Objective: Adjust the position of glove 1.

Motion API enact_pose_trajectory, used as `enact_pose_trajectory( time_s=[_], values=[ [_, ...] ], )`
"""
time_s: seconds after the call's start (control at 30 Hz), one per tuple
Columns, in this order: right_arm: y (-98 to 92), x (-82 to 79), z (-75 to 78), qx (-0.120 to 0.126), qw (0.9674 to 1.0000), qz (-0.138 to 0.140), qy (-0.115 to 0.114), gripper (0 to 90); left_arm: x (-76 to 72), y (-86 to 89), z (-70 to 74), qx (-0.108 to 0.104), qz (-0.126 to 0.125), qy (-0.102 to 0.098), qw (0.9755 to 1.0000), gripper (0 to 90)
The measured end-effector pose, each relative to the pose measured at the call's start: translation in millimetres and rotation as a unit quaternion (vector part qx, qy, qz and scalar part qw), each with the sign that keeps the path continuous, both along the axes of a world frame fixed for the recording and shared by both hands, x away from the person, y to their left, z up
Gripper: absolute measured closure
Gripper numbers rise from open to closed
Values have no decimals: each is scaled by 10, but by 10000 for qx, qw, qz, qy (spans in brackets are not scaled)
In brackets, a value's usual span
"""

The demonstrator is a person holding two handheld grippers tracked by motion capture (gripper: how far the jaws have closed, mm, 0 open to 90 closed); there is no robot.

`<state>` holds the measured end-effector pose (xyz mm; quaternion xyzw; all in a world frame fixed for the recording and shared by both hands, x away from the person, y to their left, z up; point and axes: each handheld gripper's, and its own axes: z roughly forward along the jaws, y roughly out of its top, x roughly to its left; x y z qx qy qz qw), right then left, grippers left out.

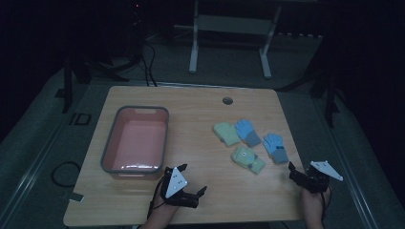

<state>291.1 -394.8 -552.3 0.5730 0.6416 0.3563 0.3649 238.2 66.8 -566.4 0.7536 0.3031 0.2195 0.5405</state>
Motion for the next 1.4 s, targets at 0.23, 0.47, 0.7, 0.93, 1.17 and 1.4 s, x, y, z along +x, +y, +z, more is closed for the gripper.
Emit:
enact_pose_trajectory(
  time_s=[0.23,0.47,0.7,0.93,1.17,1.4],
  values=[
    [-2,30,-4,11,9998,72,202,129,0,18,-3,-101,-6,1,9999,1],
    [33,45,67,2,9985,402,381,126,-7,10,-3,-106,3,-17,9999,1],
    [-32,85,266,41,9969,550,568,119,-14,1,-2,-46,7,-49,10000,1],
    [17,85,599,-22,9944,839,640,138,-22,-3,-3,-38,21,-91,9999,1],
    [89,156,793,254,9899,1067,893,122,-21,0,-3,-47,15,-94,9999,24],
    [212,251,976,364,9886,1169,876,115,-22,0,-3,-48,17,-95,9999,24]
  ],
)
